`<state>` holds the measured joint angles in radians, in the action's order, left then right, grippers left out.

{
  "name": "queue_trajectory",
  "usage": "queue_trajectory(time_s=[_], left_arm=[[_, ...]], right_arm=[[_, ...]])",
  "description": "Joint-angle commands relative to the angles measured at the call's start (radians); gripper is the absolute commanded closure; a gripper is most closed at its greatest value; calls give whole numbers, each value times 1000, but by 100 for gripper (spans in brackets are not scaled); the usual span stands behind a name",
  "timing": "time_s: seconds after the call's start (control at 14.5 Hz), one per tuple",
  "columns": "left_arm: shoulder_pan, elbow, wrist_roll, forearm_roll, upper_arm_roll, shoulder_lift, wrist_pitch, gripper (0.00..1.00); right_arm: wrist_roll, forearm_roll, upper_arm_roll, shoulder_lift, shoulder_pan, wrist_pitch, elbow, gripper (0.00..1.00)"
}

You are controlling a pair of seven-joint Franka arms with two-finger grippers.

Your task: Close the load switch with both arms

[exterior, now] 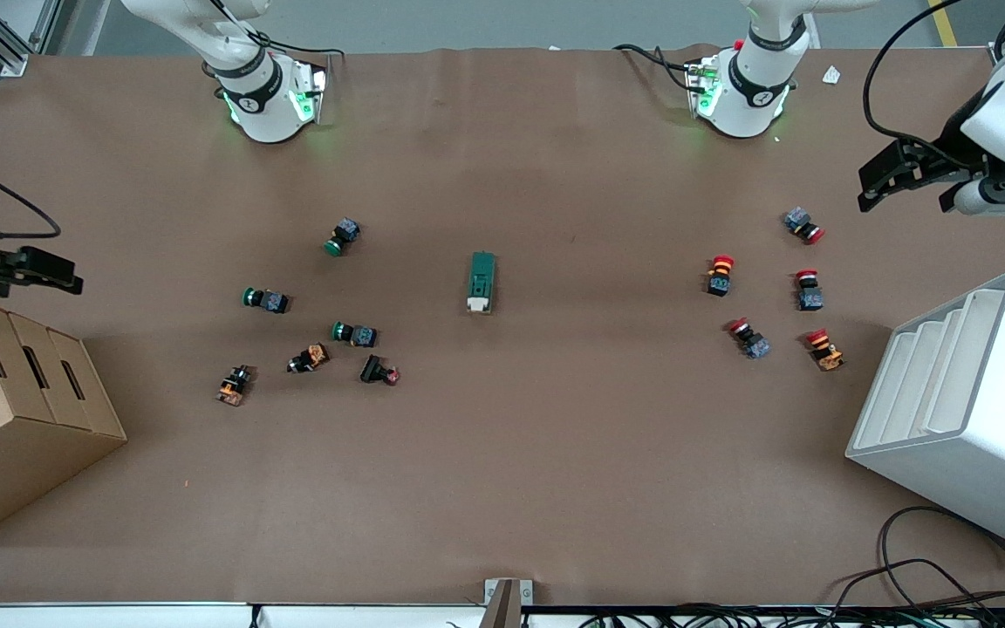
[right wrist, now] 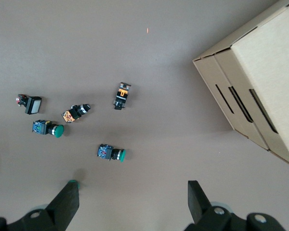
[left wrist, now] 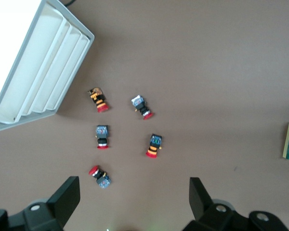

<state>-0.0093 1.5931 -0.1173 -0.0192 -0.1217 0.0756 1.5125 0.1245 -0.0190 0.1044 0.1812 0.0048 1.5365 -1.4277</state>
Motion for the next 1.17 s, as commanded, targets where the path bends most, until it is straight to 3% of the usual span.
queue_trajectory(time_s=[0.0, 0.14, 1.1], left_arm=[[9, 24, 19, -21, -1, 33, -18, 0], [8, 24, 19, -21, -3, 30, -12, 0], [2, 16, 21, -25, -10, 6, 31, 0]], right_arm=[[-5, -1, -17, -5, -23, -50, 15, 0], [1, -2, -20, -6, -16, -127, 15, 0], [10, 16, -20, -218, -12, -125, -121, 0]])
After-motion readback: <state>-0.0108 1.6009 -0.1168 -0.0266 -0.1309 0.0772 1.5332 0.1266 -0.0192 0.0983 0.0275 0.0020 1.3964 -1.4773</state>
